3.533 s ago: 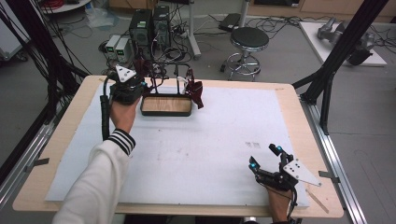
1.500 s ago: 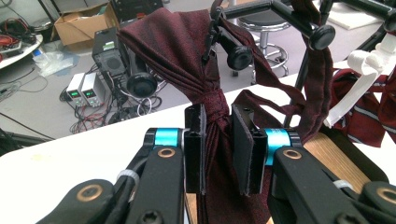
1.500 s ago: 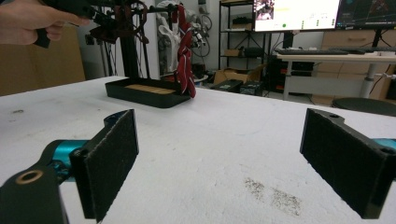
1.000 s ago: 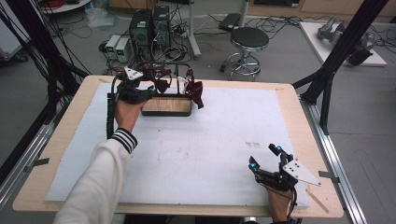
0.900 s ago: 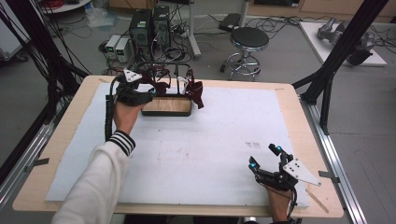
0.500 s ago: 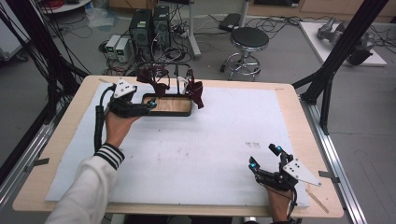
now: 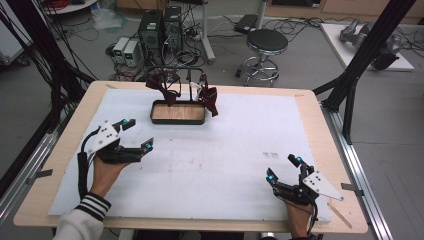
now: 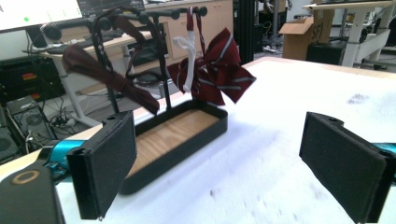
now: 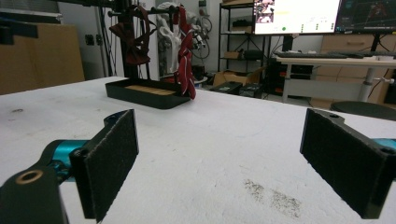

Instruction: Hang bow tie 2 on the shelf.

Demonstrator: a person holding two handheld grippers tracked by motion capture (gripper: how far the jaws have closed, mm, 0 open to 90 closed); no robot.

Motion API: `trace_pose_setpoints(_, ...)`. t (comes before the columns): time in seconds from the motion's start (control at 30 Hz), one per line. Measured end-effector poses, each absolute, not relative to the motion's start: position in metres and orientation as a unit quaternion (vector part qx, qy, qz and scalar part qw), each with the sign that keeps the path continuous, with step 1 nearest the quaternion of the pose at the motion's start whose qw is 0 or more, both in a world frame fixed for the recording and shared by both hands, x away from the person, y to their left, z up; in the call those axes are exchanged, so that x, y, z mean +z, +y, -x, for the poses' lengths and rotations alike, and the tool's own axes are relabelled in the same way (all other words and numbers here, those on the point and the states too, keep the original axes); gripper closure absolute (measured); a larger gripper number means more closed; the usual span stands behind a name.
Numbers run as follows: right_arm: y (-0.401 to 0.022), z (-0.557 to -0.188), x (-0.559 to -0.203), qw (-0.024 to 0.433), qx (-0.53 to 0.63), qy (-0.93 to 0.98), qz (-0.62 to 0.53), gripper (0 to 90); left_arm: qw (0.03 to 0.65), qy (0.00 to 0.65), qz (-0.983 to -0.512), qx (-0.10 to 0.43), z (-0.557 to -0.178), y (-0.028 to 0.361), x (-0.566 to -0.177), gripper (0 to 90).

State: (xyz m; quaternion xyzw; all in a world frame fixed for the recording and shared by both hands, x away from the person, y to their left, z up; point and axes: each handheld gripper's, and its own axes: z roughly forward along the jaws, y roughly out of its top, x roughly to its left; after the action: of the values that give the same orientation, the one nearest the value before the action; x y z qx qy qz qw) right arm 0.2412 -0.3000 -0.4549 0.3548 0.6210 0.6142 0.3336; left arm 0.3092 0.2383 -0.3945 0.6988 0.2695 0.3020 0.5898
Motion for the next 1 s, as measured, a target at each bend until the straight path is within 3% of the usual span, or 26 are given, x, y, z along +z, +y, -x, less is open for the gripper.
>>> trace_pose_setpoints(0.33, -0.300, -0.241, -0.455, 0.335, 0.613, 0.621, -0.354, 10.5, 0.622, 0.285, -0.658, 0.314, -0.282, 0.267, -0.430, 10.2)
trace_pose_setpoints(1.0, -0.300, -0.241, -0.455, 0.335, 0.615, 0.622, -0.351, 10.5, 0.638, 0.314, -0.625, 0.321, -0.282, 0.271, -0.455, 9.5)
